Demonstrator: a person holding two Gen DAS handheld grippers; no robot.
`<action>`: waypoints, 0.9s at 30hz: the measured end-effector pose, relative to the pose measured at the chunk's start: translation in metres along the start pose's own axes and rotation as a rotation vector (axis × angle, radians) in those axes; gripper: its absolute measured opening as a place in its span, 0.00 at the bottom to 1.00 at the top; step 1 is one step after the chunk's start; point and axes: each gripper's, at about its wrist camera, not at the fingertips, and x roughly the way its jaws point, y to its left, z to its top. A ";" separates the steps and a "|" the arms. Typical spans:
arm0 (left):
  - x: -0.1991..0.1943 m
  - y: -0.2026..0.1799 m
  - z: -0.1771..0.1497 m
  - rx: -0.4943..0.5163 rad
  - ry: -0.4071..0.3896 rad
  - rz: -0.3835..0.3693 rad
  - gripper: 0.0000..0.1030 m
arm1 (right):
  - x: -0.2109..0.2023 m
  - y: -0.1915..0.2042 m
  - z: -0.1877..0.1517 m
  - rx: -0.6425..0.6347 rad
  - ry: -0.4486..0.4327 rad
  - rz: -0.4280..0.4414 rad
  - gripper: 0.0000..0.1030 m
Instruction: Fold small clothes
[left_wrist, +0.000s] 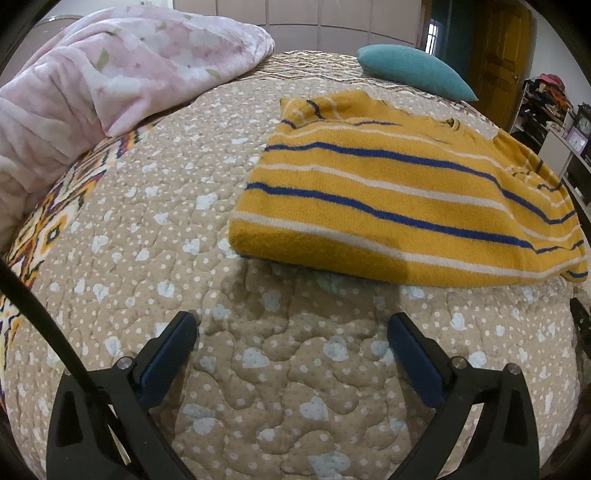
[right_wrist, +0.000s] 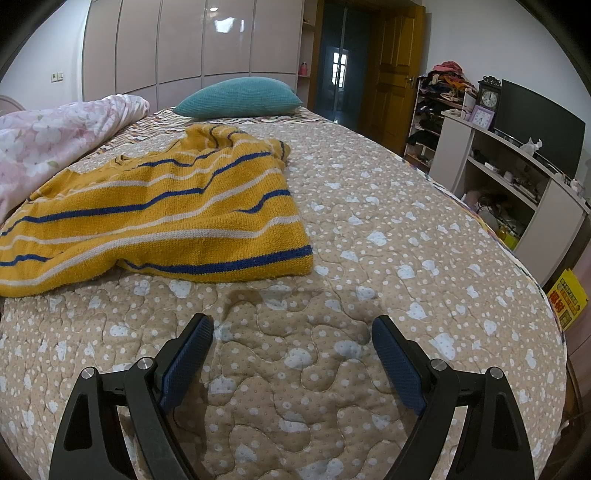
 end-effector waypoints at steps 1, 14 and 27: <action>0.000 -0.001 0.000 0.001 0.000 0.002 1.00 | 0.000 0.000 0.000 0.000 0.000 0.000 0.89; 0.005 -0.006 0.003 0.012 0.020 0.058 1.00 | -0.001 -0.010 0.000 0.030 -0.003 0.040 0.89; -0.001 -0.007 0.011 -0.165 0.059 0.123 0.98 | 0.004 -0.019 0.002 0.022 0.014 0.154 0.98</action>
